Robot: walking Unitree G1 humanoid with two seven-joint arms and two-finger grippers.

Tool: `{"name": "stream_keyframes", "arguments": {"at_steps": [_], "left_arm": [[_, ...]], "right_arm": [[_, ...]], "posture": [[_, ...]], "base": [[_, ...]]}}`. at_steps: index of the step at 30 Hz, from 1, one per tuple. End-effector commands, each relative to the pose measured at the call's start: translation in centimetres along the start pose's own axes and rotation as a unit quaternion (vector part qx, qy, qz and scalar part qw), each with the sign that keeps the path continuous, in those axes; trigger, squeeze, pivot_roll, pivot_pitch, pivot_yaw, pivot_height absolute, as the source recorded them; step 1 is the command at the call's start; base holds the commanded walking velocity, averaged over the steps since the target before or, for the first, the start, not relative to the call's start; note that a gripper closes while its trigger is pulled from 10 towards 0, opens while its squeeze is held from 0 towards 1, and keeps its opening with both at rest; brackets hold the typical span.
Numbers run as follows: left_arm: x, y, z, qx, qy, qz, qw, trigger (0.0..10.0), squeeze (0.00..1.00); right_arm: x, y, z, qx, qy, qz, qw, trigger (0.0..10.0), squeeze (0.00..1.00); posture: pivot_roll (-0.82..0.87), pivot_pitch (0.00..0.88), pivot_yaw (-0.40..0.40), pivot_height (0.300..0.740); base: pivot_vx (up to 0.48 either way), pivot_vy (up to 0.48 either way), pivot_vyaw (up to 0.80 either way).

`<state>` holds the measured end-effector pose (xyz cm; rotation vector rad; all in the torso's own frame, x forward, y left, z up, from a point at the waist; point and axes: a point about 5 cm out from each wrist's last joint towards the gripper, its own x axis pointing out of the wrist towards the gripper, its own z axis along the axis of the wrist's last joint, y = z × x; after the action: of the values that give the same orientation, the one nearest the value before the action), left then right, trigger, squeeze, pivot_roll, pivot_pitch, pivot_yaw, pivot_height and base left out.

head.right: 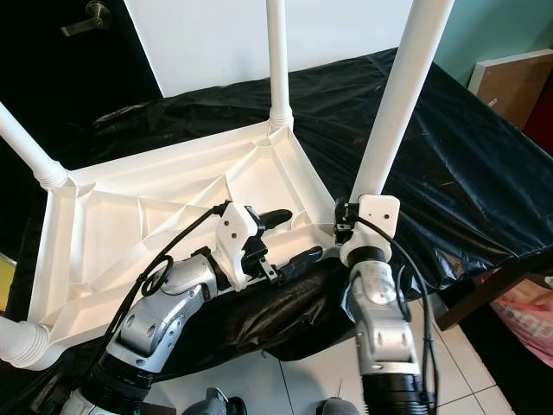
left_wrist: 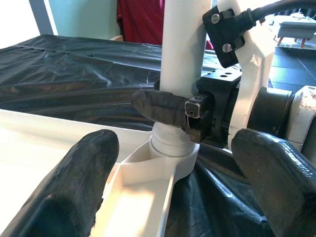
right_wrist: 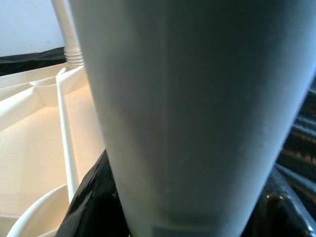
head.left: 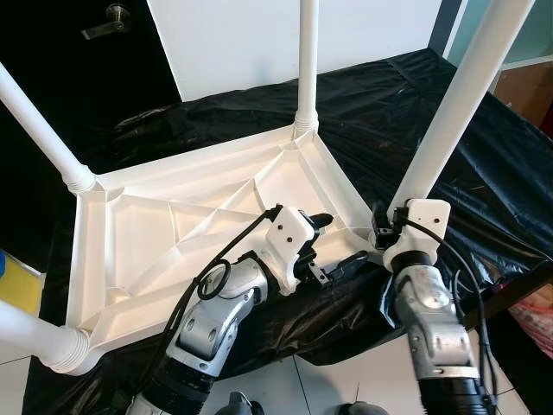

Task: Building children table

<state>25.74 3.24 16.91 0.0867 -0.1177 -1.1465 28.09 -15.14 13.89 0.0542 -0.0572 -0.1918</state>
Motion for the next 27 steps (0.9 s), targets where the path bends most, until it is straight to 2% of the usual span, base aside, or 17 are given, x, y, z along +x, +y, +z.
{"name": "stream_keyframes", "arguments": {"at_steps": [1,5,13,14,15,16,17,20,24,26,27], "left_arm": [[0.0,0.1,-0.1,0.005,0.003,0.008,1.000,10.0,0.00],[0.2,0.4,-0.2,0.013,0.005,0.012,1.000,10.0,0.00],[0.3,0.7,0.0,0.019,0.001,0.021,1.000,10.0,0.00],[0.2,0.6,-0.1,0.020,0.001,0.022,1.000,10.0,0.00],[0.2,0.6,-0.1,0.020,0.001,0.022,1.000,10.0,0.00],[0.2,0.6,-0.1,0.022,0.001,0.023,0.999,10.0,0.00],[0.2,0.6,-0.1,0.024,0.001,0.024,0.999,10.0,0.00],[0.2,0.7,0.1,0.029,0.000,0.031,0.999,10.0,0.00],[0.1,0.7,0.1,0.032,0.001,0.035,0.999,10.0,0.00],[-0.1,0.7,0.0,0.032,0.000,0.042,0.999,10.0,0.00],[-0.1,0.7,0.0,0.032,0.000,0.042,0.999,10.0,0.00]], "right_arm": [[-0.8,-1.5,-3.1,0.012,0.079,-0.049,0.996,10.0,0.00],[-0.9,-0.2,-2.1,0.004,0.049,-0.017,0.999,10.0,0.00],[-0.6,-0.5,-1.5,-0.004,0.036,-0.015,0.999,10.0,0.00],[-0.6,-0.6,-1.4,-0.011,0.031,-0.015,0.999,10.0,0.14],[-0.6,-0.6,-1.4,-0.011,0.031,-0.015,0.999,10.0,0.14],[-0.4,-0.8,-1.3,-0.016,0.026,-0.011,0.999,10.0,0.69],[-0.2,-1.0,-1.0,-0.018,0.016,0.003,1.000,10.0,1.00],[0.2,-1.8,0.0,-0.021,-0.009,0.053,0.998,10.0,1.00],[0.3,-2.0,0.1,-0.021,-0.010,0.075,0.997,10.0,1.00],[0.4,-2.5,0.3,-0.021,-0.013,0.129,0.991,10.0,1.00],[0.4,-2.5,0.3,-0.021,-0.013,0.129,0.991,10.0,1.00]], "posture": [[-0.13,0.094,0.080,0.740],[-0.14,0.092,0.073,0.740],[-0.14,0.084,0.071,0.740],[-0.14,0.085,0.068,0.740],[-0.14,0.085,0.068,0.740],[-0.13,0.083,0.067,0.740],[-0.13,0.083,0.062,0.740],[-0.11,0.085,0.052,0.740],[-0.11,0.085,0.052,0.740],[-0.10,0.095,0.038,0.740],[-0.10,0.095,0.038,0.740]], "base": [[0.000,0.000,0.00],[0.000,0.000,0.00],[0.000,0.000,0.00],[0.000,0.000,0.00],[0.000,0.000,0.00],[0.000,0.000,0.00],[0.000,0.000,0.00],[0.000,0.000,0.00],[0.000,0.000,0.00],[0.000,0.000,0.00],[0.000,0.000,0.00]]}}
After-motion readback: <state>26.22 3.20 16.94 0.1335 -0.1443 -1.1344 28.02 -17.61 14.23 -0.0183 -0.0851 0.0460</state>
